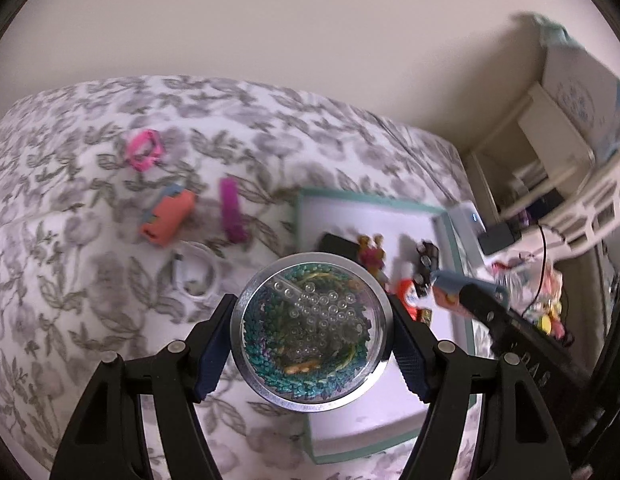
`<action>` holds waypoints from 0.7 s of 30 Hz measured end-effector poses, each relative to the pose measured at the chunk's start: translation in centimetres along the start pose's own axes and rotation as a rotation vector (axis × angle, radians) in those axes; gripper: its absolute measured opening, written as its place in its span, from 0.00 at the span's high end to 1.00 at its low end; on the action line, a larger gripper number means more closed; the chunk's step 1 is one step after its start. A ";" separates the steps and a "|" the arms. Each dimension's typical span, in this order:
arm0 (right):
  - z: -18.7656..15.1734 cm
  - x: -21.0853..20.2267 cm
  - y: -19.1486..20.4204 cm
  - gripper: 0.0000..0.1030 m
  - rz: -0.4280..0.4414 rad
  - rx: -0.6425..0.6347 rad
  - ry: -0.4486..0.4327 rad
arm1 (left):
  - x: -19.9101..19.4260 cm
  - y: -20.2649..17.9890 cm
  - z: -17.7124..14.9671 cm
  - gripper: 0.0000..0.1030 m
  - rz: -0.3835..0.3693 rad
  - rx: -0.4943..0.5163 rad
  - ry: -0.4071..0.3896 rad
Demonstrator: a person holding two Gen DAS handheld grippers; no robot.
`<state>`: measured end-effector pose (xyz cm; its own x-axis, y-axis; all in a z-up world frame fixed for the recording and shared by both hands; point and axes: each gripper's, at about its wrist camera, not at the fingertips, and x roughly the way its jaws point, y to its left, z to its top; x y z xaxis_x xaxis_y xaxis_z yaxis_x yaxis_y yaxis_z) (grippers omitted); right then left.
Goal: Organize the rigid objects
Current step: 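Lift the bead tin and orange case toward the tray with both tools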
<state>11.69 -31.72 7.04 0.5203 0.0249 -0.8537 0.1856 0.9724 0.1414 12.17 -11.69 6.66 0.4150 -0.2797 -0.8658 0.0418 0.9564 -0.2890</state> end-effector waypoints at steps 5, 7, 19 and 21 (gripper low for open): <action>0.1 0.2 -2.2 0.61 -0.087 0.022 0.003 | 1.8 -2.6 -0.7 0.29 -0.002 0.069 0.043; 0.1 0.5 -2.9 0.61 -0.122 0.024 0.013 | 2.6 -3.5 -1.1 0.29 0.000 0.096 0.057; -1.0 4.0 -5.0 0.61 -0.221 0.026 0.115 | 6.4 -5.7 -3.0 0.29 -0.003 0.168 0.130; -1.2 4.7 -5.1 0.61 -0.232 0.022 0.133 | 6.8 -6.0 -3.2 0.29 -0.005 0.179 0.136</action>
<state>12.17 -36.23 1.70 0.3479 -0.1669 -0.9226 0.3061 0.9503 -0.0565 11.78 -19.60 1.21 0.2883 -0.2819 -0.9151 0.2096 0.9511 -0.2269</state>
